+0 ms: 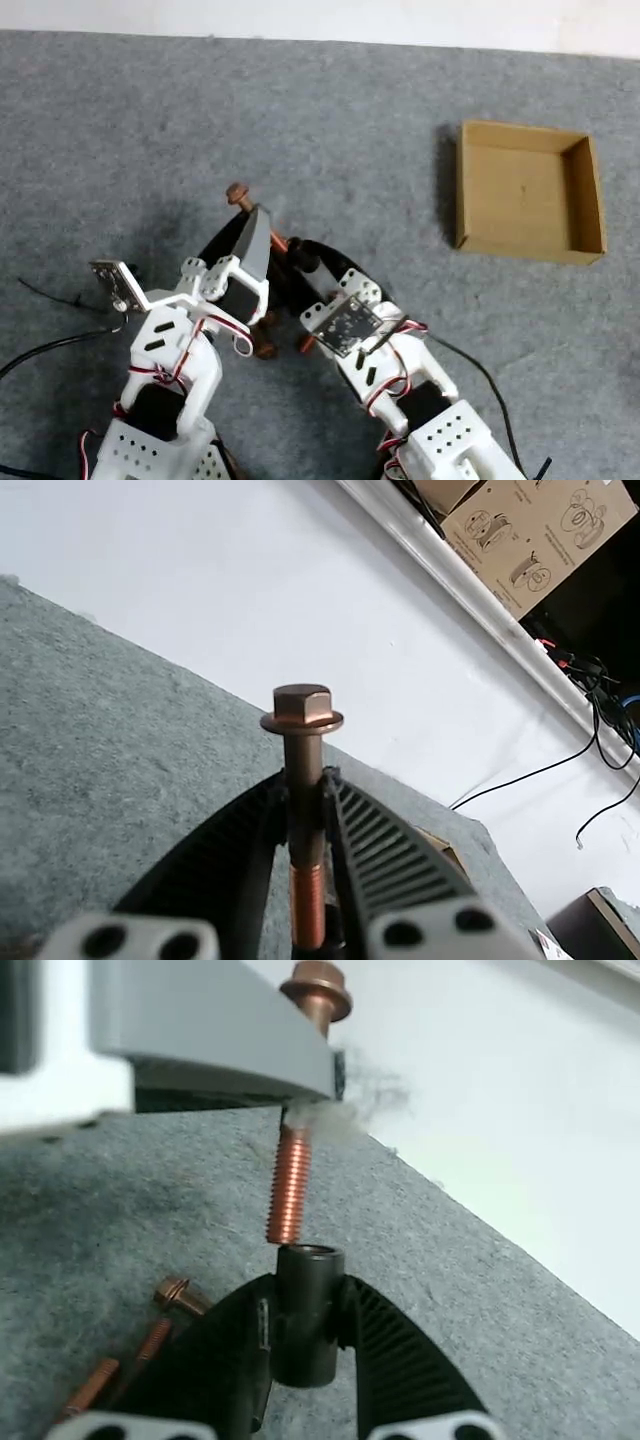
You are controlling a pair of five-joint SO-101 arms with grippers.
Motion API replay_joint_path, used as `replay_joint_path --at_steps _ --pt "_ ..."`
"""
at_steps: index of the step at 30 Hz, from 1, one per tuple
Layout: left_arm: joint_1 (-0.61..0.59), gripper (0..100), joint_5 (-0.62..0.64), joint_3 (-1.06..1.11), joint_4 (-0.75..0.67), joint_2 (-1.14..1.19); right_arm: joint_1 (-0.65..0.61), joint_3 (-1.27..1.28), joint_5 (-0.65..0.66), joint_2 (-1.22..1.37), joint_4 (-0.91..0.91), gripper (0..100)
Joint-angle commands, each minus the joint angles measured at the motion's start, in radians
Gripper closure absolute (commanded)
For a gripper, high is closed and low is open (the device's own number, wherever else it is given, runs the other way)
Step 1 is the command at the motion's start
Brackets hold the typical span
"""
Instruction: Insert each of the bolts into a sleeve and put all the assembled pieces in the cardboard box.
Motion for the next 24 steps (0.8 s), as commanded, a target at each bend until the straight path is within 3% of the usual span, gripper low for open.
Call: replay_joint_path --at_steps 1,4,21,24 --pt "0.018 99 0.005 0.019 0.002 -0.01 -0.013 0.11 0.048 -0.024 -0.002 99.4" --pt "0.018 99 0.005 0.019 0.002 -0.01 -0.012 0.113 0.104 -0.024 -0.001 99.4" --pt "0.012 99 0.005 0.019 0.005 -0.01 -0.012 0.11 0.11 -0.025 0.058 99.4" --pt "0.01 99 0.005 0.019 0.006 -0.01 -0.019 0.105 0.117 -0.068 0.136 99.4"
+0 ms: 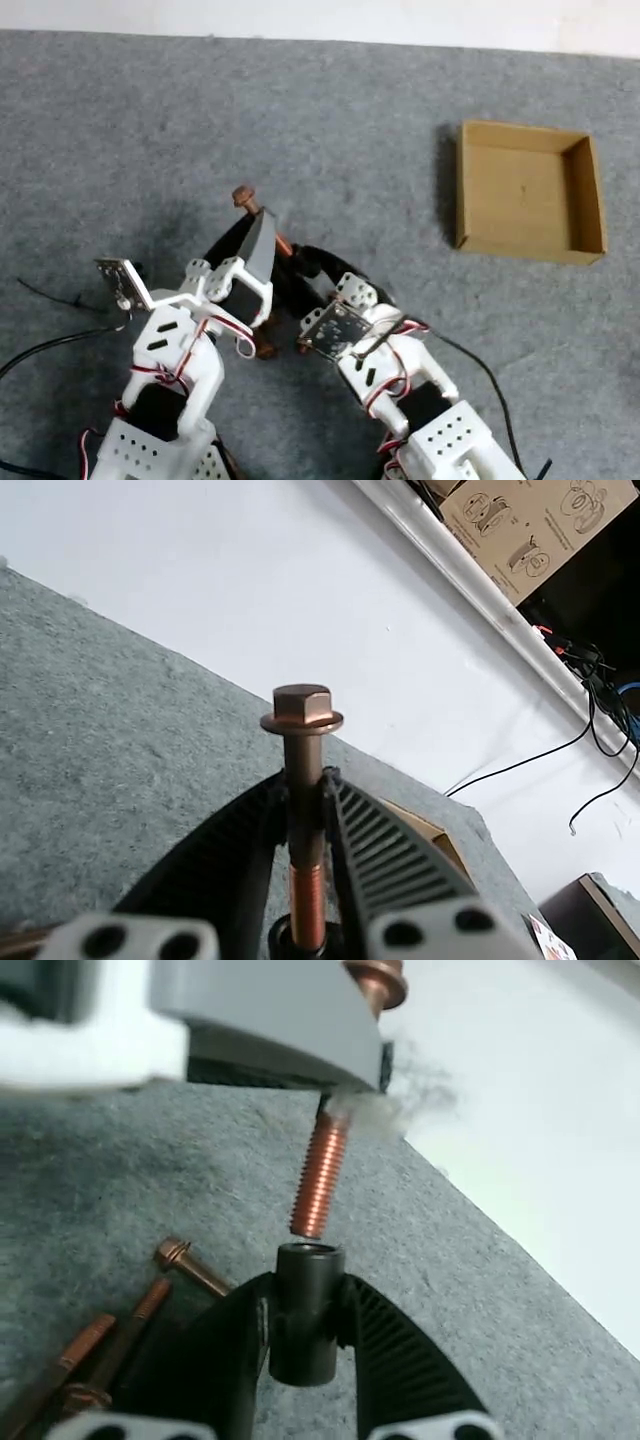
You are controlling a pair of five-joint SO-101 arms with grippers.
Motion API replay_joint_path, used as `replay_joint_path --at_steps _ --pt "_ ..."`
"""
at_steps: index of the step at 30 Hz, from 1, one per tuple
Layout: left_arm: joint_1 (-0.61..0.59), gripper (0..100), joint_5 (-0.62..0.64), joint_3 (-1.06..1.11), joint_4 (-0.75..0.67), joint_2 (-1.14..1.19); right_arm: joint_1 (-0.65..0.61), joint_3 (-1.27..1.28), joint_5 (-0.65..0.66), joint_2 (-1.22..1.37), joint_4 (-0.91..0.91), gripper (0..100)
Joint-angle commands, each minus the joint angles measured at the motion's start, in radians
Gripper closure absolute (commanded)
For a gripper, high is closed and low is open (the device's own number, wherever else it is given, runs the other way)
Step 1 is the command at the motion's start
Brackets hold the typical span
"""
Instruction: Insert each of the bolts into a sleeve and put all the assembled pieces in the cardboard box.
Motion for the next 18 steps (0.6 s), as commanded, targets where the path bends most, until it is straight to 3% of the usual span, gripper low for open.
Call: replay_joint_path --at_steps 1,9,18 --pt "0.007 99 0.0 0.019 0.0 -0.01 -0.015 0.105 0.037 -0.085 0.099 99.4" --pt "0.09 99 -0.002 0.019 0.101 -0.015 -0.051 0.105 0.066 -0.476 0.461 99.4" --pt "0.128 99 0.0 0.019 0.112 -0.016 -0.016 0.108 -0.055 -0.441 0.384 99.4"
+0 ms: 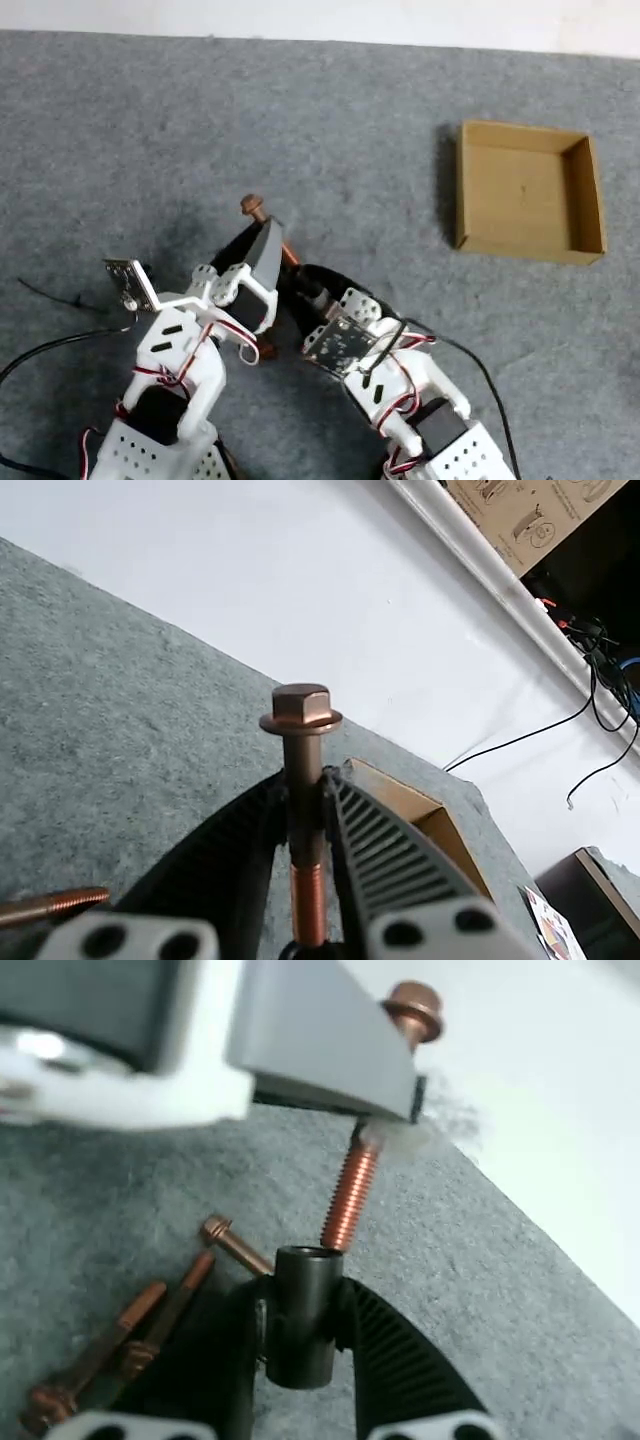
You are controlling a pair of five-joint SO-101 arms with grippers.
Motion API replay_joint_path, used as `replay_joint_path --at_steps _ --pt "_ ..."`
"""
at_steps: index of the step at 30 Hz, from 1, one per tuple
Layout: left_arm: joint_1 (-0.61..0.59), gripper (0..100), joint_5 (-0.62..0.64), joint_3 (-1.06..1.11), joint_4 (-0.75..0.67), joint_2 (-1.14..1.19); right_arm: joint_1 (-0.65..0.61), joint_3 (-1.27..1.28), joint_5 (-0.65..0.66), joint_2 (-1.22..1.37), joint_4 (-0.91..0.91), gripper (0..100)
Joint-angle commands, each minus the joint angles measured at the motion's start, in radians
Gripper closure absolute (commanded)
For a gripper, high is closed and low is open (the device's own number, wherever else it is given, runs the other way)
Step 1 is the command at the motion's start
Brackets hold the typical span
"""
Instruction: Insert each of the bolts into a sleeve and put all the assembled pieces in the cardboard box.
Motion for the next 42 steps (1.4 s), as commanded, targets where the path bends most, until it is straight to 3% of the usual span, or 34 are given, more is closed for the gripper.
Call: replay_joint_path --at_steps 1,24,31,42 --pt "0.062 99 -0.003 0.019 0.018 -0.002 0.016 0.108 -0.025 -0.01 -0.068 99.4" --pt "0.087 99 -0.002 0.012 0.051 -0.004 0.042 0.107 -0.021 -0.015 -0.071 99.4" --pt "0.081 99 0.06 -0.108 0.218 -0.004 0.042 0.107 -0.021 -0.015 -0.071 99.4" --pt "0.128 99 0.064 -0.09 0.229 -0.004 0.042 0.107 -0.023 -0.015 -0.071 99.4"
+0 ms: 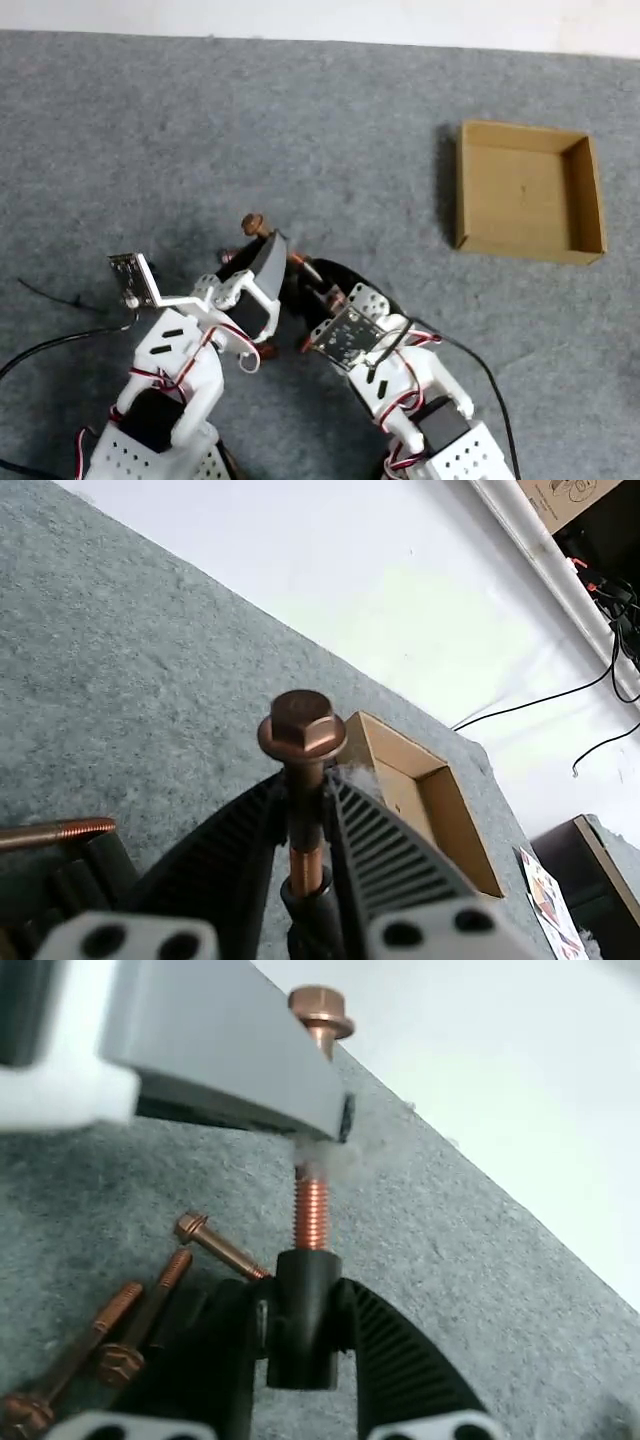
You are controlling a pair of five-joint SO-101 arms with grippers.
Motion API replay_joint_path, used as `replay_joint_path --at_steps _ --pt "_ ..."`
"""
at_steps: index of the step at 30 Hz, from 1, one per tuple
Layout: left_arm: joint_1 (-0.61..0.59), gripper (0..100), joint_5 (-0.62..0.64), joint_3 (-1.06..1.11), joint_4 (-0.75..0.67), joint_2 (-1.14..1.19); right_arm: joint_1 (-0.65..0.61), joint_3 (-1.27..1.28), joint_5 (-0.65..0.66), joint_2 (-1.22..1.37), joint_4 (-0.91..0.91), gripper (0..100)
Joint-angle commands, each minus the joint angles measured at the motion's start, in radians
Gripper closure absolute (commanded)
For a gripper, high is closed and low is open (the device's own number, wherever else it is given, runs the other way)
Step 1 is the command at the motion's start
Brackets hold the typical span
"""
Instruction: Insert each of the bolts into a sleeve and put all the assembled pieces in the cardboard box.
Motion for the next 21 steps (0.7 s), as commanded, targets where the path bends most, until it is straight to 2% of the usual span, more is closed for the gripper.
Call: replay_joint_path --at_steps 1,10,14,19,21 --pt "0.099 99 0.005 -0.004 0.029 -0.002 0.005 0.107 -0.009 -0.016 -0.07 99.4" --pt "0.076 99 0.009 -0.027 0.069 -0.004 0.021 0.107 -0.006 -0.016 -0.071 99.4" --pt "0.117 99 0.005 0.008 0.066 -0.002 0.021 0.107 -0.006 -0.016 -0.071 99.4" --pt "0.113 99 0.003 0.018 0.066 -0.002 0.021 0.105 -0.005 -0.016 -0.071 99.4" --pt "0.114 96 0.003 0.019 0.066 -0.001 0.021 0.105 -0.005 -0.016 -0.071 99.4"
